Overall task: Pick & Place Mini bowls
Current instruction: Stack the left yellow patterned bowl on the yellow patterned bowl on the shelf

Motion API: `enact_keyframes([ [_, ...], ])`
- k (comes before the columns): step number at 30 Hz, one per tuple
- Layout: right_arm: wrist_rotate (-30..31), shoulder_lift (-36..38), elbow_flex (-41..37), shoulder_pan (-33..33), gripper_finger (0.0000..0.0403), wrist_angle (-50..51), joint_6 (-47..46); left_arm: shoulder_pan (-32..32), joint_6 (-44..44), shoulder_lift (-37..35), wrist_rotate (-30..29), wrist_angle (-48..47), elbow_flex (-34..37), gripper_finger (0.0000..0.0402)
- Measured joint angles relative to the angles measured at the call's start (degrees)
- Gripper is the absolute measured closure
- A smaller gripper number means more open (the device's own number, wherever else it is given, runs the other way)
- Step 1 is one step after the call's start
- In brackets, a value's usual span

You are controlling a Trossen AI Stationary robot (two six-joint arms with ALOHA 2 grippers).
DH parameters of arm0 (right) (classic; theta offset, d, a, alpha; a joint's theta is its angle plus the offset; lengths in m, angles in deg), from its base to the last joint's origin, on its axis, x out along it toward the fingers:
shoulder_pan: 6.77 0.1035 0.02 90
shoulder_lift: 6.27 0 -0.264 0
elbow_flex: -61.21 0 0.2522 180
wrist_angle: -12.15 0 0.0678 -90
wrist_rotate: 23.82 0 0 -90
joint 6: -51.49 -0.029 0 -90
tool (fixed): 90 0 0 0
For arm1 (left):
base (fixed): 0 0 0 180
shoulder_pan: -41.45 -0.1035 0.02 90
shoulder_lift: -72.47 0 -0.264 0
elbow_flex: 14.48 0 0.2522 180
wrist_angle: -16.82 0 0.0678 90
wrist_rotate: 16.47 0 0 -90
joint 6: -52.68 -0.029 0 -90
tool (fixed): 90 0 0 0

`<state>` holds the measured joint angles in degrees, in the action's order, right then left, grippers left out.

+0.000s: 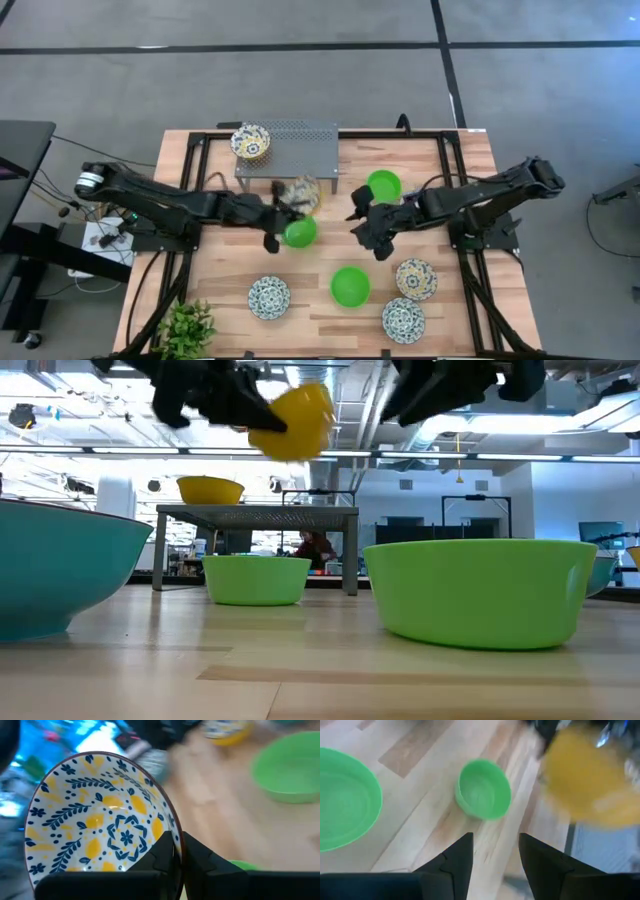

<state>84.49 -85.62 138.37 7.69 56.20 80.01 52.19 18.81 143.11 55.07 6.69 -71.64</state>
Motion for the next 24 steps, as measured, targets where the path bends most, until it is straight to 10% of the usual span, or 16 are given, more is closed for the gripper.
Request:
enact_keyframes([
  [12, -0.3, -2.8, -0.1, -1.0, 0.0287, 4.2, -7.6, -5.6, -7.9, -16.5, -17.6, -4.6, 0.0, 0.0381],
  [24, -0.3, -6.2, -0.1, -1.1, 0.0373, 4.4, -7.6, -19.5, -0.1, -18.5, -19.3, -12.8, 0.0, 0.0380],
])
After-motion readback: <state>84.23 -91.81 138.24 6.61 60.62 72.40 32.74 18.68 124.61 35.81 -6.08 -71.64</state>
